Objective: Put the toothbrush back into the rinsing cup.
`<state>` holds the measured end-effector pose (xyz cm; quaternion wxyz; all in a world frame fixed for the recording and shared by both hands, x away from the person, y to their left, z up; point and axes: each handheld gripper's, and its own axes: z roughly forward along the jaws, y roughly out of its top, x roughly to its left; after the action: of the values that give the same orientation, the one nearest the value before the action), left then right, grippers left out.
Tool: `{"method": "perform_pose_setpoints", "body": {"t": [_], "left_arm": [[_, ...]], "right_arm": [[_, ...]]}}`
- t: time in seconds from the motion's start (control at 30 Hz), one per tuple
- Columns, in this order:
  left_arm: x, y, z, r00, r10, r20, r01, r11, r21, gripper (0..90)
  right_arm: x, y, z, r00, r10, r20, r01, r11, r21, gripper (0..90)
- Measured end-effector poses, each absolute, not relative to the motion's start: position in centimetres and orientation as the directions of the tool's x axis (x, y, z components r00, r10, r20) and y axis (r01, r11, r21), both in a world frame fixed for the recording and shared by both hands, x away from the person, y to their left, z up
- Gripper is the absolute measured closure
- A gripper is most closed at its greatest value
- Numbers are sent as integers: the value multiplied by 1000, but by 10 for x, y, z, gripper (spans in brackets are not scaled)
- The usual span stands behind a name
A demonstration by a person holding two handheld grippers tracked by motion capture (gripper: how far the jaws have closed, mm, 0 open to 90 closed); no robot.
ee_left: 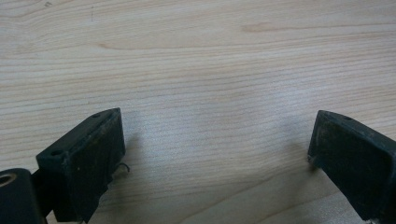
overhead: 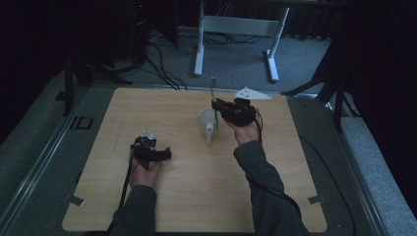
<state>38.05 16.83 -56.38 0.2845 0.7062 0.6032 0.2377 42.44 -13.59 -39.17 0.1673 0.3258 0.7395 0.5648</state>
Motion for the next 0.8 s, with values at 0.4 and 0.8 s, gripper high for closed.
{"method": "perform_pose_setpoints", "body": {"t": [0.4,0.8], "left_arm": [[381,168,-564,159,987,-9,717,-109,689,40],[381,168,-564,161,987,-9,716,-110,689,40]], "right_arm": [[425,-132,-391,-732,670,123,274,124,954,787],[429,-126,-392,-739,662,125,262,111,959,787]]}}
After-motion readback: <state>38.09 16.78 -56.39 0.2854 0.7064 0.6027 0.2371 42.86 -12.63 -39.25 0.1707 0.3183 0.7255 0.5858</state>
